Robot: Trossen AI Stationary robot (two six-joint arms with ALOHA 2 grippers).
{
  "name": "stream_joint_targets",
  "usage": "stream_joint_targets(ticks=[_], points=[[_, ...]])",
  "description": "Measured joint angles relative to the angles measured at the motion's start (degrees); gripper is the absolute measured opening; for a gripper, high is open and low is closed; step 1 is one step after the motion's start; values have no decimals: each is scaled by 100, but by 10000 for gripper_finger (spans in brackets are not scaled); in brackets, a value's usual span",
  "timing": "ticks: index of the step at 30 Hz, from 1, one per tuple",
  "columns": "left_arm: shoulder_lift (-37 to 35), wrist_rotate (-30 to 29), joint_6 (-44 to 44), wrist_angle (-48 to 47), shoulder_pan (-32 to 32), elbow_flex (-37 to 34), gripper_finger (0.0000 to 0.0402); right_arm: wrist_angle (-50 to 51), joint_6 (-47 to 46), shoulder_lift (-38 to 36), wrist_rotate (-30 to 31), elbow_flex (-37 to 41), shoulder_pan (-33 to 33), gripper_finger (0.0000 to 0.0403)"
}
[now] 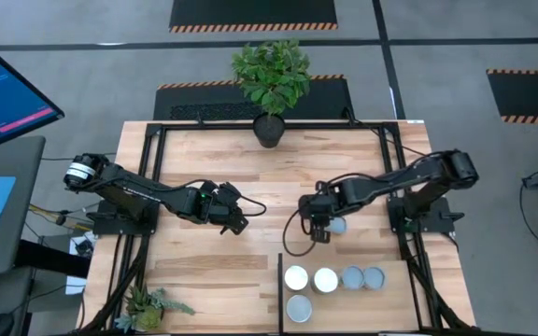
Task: Pick and place cans onto a shelf
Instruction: Put the canned corn on the shelf
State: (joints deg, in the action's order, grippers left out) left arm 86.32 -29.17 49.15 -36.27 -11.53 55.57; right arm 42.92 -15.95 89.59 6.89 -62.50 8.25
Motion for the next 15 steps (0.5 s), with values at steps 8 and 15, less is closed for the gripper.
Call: stream_joint_targets(ticks=[8, 15], points=[[0, 11, 2, -1, 0, 0, 0, -274, 580, 413, -276, -2, -283, 67], [0, 69, 4, 15, 0, 0, 0, -234, 566, 650, -529, 12, -398, 67]])
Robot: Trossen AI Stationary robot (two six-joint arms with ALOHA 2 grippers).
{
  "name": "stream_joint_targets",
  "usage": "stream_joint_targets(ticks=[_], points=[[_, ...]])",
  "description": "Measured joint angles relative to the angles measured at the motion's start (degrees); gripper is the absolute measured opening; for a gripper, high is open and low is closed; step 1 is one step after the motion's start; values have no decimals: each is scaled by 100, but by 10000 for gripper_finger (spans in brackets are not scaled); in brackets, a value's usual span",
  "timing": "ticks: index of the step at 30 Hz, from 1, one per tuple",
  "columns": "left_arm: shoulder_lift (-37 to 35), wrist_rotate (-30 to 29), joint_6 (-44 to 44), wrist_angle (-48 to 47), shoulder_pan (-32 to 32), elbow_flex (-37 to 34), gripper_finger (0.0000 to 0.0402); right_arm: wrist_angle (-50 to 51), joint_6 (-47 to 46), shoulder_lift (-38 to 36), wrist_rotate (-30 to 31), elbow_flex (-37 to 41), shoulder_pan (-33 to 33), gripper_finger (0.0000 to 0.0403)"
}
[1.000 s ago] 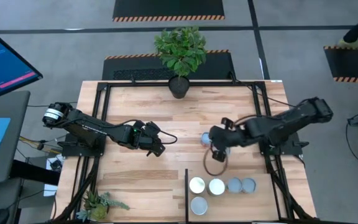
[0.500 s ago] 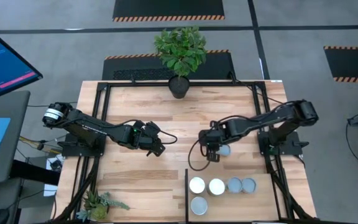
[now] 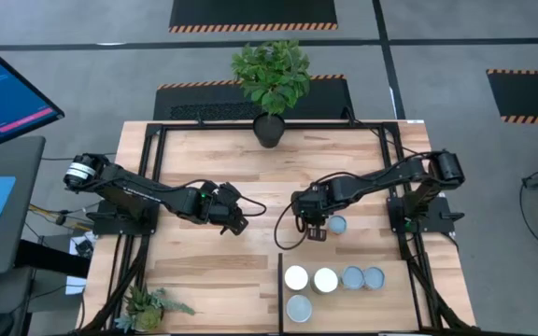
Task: Pick and place cans onto a shelf
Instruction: Put the canned corn on the shelf
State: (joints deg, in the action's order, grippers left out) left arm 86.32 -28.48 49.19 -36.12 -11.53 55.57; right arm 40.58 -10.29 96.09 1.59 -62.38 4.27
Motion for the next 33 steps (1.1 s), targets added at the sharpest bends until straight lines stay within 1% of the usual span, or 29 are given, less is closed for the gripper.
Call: stream_joint_targets(ticks=[7, 12, 15, 18, 22, 25, 27, 33], points=[[1, 12, -2, -8, -1, 0, 0, -162, -168, -387, -14, -21, 0, 67], [0, 12, 0, -9, -2, 0, 0, -205, -317, -903, -19, -102, 17, 67], [0, 12, 0, -8, 0, 0, 0, -136, -321, -1178, -33, -108, 17, 67], [0, 17, 2, -4, 0, 0, 0, 303, -323, -1314, -36, -109, 7, 67], [0, 17, 2, 1, 0, 0, 0, 828, -323, -1145, -38, -100, 7, 67], [0, 17, 0, -4, 0, 0, 0, 793, -158, -885, -39, -100, 17, 67], [0, 17, 0, -11, 0, 0, 0, 601, -4, -672, -42, -100, 17, 67], [2, 18, -1, -30, 0, 0, 0, 623, 27, -176, -42, -99, -30, 67]])
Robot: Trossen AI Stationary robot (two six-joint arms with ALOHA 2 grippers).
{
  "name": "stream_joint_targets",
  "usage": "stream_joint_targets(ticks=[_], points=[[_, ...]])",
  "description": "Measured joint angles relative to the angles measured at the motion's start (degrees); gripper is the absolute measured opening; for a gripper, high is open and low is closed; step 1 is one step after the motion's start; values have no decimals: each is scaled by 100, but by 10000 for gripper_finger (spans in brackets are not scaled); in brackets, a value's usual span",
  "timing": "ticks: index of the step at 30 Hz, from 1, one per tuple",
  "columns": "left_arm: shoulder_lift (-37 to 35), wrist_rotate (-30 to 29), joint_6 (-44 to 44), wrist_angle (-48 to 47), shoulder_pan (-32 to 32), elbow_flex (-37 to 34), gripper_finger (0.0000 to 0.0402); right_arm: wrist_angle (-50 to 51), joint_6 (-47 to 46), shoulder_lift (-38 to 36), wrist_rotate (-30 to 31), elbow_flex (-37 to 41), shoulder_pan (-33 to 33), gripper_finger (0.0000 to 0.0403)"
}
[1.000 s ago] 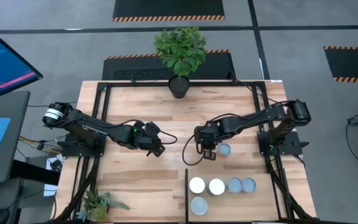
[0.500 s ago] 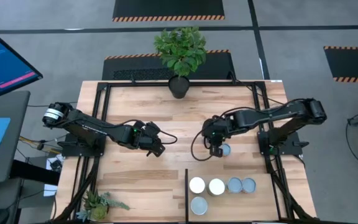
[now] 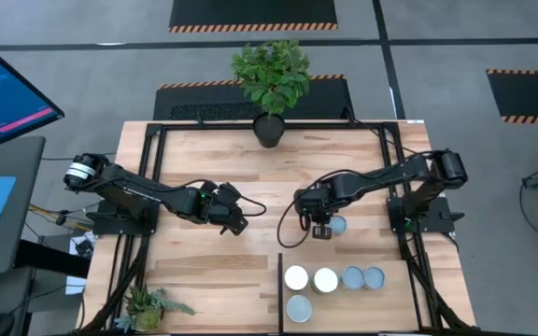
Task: Pick and place cans onto a shelf
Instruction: Put the canned corn on the shelf
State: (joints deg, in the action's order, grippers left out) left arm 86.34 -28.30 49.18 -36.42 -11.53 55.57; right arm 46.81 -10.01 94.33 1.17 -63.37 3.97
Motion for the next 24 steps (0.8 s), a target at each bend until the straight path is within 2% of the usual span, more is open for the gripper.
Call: stream_joint_targets(ticks=[5, 9, 17, 24], points=[[-1, -2, -2, 12, -1, 0, 0, 10, -4, 190, -10, 10, -12, 67], [-1, -4, -2, -5, 0, 0, 0, -117, -47, 97, -267, -3, -12, 67], [0, -8, -2, 13, 0, 0, 0, -448, -59, -1, -411, -23, 74, 66], [-2, -8, 3, 37, 0, 0, 0, -711, -867, 9, -430, -23, 114, 66]])
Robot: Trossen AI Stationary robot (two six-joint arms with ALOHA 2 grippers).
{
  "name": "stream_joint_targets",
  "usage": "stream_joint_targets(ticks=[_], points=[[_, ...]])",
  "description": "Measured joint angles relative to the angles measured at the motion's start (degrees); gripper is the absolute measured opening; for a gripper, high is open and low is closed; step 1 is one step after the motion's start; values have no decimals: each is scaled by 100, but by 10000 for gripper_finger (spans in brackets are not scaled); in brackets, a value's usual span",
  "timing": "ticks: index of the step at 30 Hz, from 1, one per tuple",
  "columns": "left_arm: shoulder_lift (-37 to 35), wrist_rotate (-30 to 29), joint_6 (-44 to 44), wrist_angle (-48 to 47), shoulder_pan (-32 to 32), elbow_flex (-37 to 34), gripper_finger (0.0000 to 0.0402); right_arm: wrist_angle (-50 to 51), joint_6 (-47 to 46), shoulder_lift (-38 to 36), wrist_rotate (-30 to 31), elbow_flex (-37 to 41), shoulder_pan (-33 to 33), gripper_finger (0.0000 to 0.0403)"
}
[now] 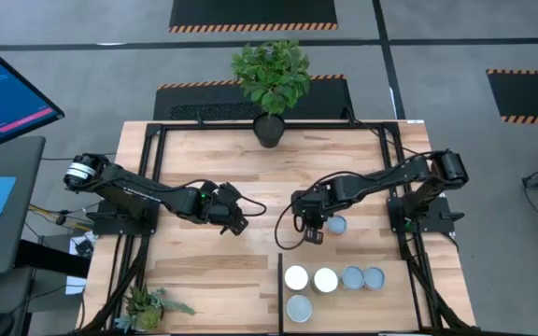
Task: Pick and place cans onto a shelf
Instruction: Put the canned corn on the shelf
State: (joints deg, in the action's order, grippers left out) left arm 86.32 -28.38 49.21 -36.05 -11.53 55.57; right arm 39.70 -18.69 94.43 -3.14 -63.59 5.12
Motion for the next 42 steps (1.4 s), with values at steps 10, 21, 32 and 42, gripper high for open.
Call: stream_joint_targets(ticks=[10, 21, 32, 42], points=[[1, 160, 258, 0, 0, 0, 0, 49, -38, 40, -3, 2, -99, 141], [1, 154, 256, -2, 0, 0, 0, 7, 103, 40, 16, 2, -124, 270], [1, 107, 252, -2, 0, 0, 0, 345, 77, 40, -36, 2, -528, 270], [0, 96, 251, -2, -2, 0, 0, 661, 252, 38, 0, 101, -806, 270]])
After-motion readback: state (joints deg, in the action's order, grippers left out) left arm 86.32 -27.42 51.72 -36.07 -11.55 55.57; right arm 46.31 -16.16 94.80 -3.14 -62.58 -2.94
